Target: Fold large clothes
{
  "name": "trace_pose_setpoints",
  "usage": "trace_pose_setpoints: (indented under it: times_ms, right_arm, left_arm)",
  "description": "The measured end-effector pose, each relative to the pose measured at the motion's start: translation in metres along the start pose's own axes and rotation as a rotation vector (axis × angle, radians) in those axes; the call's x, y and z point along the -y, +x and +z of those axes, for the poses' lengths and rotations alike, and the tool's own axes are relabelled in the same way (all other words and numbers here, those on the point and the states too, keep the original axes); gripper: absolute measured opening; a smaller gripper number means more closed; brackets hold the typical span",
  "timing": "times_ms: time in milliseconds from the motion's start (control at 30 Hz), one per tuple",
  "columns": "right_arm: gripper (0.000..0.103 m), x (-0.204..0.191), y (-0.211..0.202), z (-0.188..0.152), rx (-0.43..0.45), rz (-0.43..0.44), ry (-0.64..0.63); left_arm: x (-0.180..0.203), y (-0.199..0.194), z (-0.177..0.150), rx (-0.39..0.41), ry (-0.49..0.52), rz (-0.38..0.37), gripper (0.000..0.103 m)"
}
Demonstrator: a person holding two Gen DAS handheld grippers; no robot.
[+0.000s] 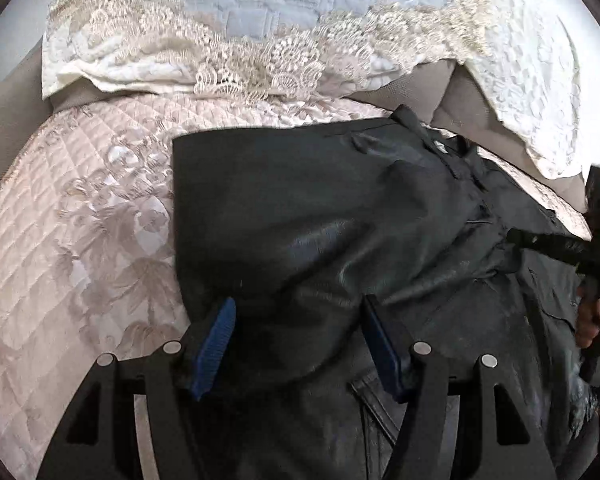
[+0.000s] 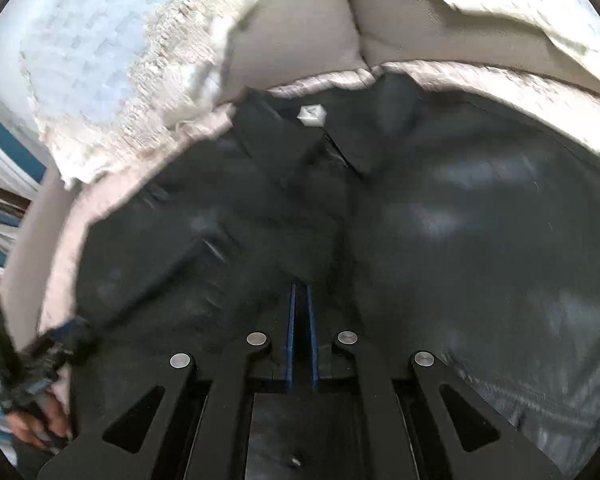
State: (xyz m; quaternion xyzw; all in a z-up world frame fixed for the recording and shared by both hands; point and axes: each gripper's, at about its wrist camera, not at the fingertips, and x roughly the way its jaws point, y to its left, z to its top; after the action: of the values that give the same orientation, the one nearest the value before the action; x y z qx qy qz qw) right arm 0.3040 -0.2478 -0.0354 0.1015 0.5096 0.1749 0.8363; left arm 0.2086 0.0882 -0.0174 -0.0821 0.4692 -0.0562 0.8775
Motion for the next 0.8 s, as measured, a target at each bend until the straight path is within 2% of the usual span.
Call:
trace_pose_setpoints:
  times_ms: [133,200,300,400,433,533,667,800]
  right_arm:
    - [0.013,-0.008,-0.028,-0.019,0.074,0.018,-0.06]
    - [0.016,-0.013,-0.034,-0.023,0.096,0.012,-0.089]
    - [0.016,-0.023,-0.02,-0.024,0.06,0.01,-0.125]
    - [0.017,-0.019,0.012,-0.024,-0.054,-0.05,-0.137]
    - [0.017,-0.018,0.009,-0.024,-0.043,-0.039,-0.131]
    - [0.018,-0.02,-0.022,-0.031,0.024,-0.023,-0.155]
    - [0.033,-0.024,-0.064,-0.048,0.09,0.008,-0.178]
    - [0.037,-0.027,-0.102,-0.074,0.143,0.044,-0.175]
  left_arm:
    - [0.005,-0.038,-0.001,0.098,0.02,0.011,0.066]
    - [0.008,-0.04,0.004,0.121,0.016,0.019,0.066]
    - [0.009,-0.019,0.009,0.084,0.001,0.033,0.066]
    - [0.008,0.017,0.004,-0.034,-0.014,0.097,0.066]
    - [0.009,0.017,0.002,-0.031,-0.007,0.108,0.066]
    - [0.022,-0.01,-0.003,0.031,0.033,0.127,0.066]
    - [0.041,-0.05,-0.011,0.103,0.06,0.157,0.066]
    - [0.065,-0.088,-0.03,0.163,0.072,0.142,0.067]
